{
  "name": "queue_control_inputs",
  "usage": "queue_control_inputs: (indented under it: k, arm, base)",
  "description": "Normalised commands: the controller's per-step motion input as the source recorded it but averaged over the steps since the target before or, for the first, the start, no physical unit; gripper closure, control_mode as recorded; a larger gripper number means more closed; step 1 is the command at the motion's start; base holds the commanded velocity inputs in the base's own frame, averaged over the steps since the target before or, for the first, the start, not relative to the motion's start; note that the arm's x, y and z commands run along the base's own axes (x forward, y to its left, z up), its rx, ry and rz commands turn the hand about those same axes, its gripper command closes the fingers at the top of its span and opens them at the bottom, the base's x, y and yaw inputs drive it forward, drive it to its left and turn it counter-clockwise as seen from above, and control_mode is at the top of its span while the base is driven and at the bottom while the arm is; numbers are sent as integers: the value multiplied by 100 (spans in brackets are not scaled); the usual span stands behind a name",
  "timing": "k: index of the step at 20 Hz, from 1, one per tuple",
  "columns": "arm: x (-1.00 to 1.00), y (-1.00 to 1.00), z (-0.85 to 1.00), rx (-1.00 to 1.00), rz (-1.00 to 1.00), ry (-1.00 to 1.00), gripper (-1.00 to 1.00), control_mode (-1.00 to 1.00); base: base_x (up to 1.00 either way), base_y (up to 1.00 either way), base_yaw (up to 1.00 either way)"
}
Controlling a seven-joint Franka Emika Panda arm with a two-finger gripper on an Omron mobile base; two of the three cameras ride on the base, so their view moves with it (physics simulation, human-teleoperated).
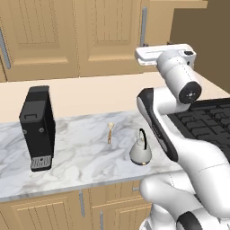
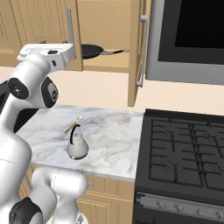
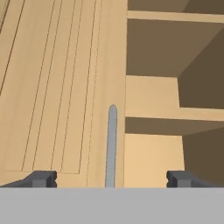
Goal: Pick the pan from the cabinet and place it on the stove. Then turn on the stove burner for the pan.
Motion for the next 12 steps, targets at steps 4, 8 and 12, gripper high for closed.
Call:
queue_control_inputs:
  k: [4, 8, 12]
  arm:
    - [41, 0, 1, 0, 0, 0, -100, -100]
    - [40, 0, 0, 0, 0, 0, -100, -100]
    - [43, 0, 0, 1, 0, 0, -100, -100]
  base:
    - [0, 0, 0]
    - [0, 0, 0]
    - [0, 0, 0]
